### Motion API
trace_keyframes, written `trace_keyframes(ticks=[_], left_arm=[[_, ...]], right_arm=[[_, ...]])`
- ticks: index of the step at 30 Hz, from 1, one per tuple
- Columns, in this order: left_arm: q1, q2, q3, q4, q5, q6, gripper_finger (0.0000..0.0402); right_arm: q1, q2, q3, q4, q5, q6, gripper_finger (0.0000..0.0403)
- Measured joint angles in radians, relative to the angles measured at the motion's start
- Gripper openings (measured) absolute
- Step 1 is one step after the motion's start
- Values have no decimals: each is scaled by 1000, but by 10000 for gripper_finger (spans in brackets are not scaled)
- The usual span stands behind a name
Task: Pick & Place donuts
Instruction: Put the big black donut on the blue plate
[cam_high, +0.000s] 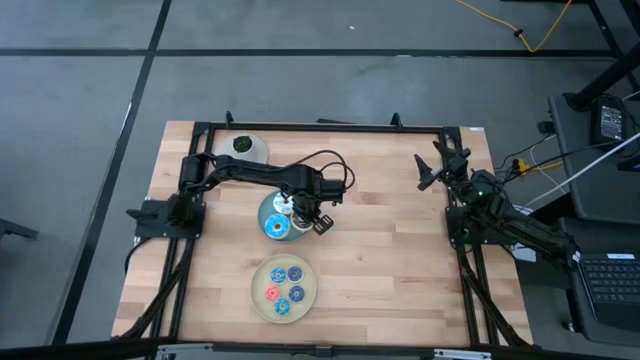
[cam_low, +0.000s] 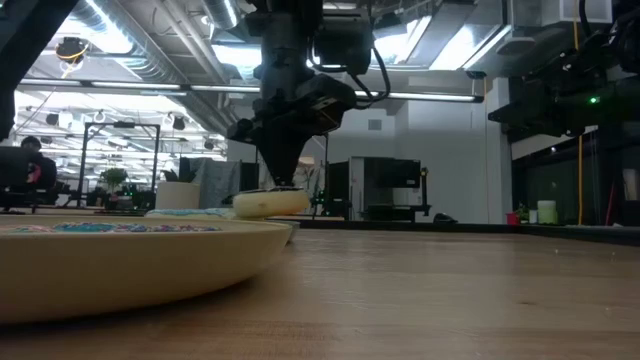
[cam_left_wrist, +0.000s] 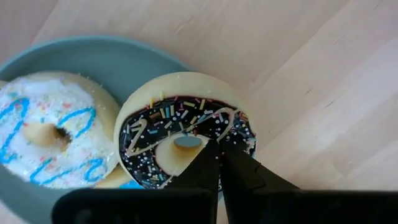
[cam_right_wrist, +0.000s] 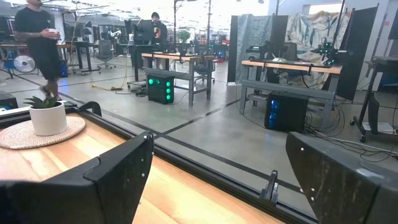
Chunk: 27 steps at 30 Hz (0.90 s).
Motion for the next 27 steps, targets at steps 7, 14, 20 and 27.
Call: trace_keyframes(ticks=[7, 14, 20, 27], left_arm=[[0, 0, -69, 47, 13, -6, 2], [0, 0, -97, 62, 8, -8, 4], [2, 0, -97, 63, 11, -11, 22], [2, 0, -97, 62, 9, -23, 47]], right_arm=[[0, 0, 0, 0, 0, 0, 365], [0, 0, 0, 0, 0, 0, 365], [0, 0, 0, 0, 0, 0, 365], [0, 0, 0, 0, 0, 0, 365]])
